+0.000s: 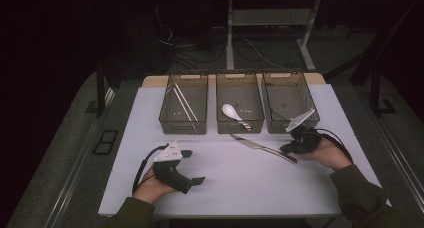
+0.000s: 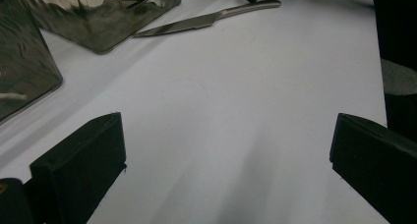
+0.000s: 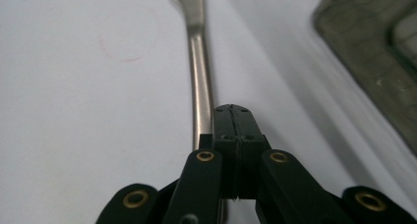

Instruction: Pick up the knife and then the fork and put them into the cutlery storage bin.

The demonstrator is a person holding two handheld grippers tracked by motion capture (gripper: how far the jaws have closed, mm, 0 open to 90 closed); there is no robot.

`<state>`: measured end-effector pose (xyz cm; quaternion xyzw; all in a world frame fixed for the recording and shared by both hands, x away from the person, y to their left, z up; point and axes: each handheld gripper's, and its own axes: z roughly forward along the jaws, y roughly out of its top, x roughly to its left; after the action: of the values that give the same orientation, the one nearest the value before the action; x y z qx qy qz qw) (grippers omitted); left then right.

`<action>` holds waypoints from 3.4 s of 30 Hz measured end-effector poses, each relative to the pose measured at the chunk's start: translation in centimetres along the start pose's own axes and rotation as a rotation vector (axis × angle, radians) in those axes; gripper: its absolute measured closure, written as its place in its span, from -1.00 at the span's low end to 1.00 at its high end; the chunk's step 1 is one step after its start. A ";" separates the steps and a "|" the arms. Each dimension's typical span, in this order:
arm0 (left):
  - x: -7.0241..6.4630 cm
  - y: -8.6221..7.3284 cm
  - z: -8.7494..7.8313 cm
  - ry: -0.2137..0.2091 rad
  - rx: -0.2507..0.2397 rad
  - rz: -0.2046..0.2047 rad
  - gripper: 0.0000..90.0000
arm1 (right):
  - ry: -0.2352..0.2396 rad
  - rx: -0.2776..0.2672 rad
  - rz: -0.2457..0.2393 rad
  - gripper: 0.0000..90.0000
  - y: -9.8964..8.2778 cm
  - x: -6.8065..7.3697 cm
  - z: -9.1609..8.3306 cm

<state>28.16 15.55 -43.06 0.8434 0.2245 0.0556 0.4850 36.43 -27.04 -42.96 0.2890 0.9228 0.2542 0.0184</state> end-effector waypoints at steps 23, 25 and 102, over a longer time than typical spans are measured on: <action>0.0 0.1 0.1 0.001 -0.002 0.001 -1.00 | -0.023 0.119 -0.069 0.63 4.6 2.0 0.4; 0.0 0.1 0.1 0.000 0.003 0.004 -1.00 | -0.009 0.137 -0.079 0.63 5.3 2.3 0.9; 0.0 0.1 0.2 -0.005 -0.002 0.005 -1.00 | -0.024 0.275 -0.056 0.78 7.4 3.1 -0.5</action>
<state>28.28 15.40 -43.07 0.8436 0.2212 0.0551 0.4862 37.59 -20.38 -38.63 0.2659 0.9563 0.1213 -0.0034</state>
